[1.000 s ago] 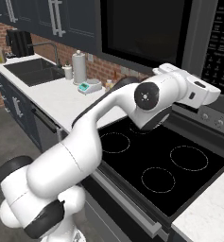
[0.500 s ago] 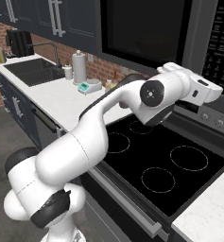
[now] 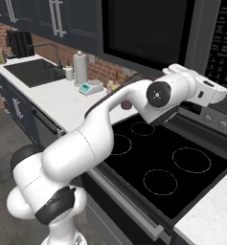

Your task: Pick the sweet potato from the sink and place it in the bowl. Then pick the bowl and place it in the microwave. Then close the microwave door and press the start button.

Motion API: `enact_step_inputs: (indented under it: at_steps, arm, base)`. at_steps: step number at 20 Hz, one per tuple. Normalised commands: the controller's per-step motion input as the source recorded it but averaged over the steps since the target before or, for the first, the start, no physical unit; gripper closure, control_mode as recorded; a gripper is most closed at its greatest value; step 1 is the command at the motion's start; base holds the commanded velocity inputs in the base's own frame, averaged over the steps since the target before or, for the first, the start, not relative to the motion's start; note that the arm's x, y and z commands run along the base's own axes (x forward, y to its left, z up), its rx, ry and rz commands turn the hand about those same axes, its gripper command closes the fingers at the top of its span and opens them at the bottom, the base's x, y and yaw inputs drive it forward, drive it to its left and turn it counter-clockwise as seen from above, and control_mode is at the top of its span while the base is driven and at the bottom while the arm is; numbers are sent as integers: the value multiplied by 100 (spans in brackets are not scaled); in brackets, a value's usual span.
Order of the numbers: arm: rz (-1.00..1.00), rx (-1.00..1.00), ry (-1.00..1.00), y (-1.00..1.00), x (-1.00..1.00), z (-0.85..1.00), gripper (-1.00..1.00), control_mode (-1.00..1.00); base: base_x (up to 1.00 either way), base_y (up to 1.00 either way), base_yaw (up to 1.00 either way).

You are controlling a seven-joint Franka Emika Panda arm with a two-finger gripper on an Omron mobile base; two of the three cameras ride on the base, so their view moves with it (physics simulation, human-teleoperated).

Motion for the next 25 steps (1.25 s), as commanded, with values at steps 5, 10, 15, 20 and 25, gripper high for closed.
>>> enact_step_inputs:
  at_steps: [5,10,15,20,25]
  arm:
    - [0,0,-1,-3,17,-18,100,-100]
    - [0,0,-4,-5,30,-19,100,-100]
    - [0,0,-5,-12,38,-5,100,-100]
    - [0,0,-5,-17,40,0,100,-100]
    - [3,2,-4,-26,43,0,100,-100]
  base:
    - [0,0,0]
    - [0,0,0]
    - [0,0,0]
    - [0,0,0]
    - [0,0,0]
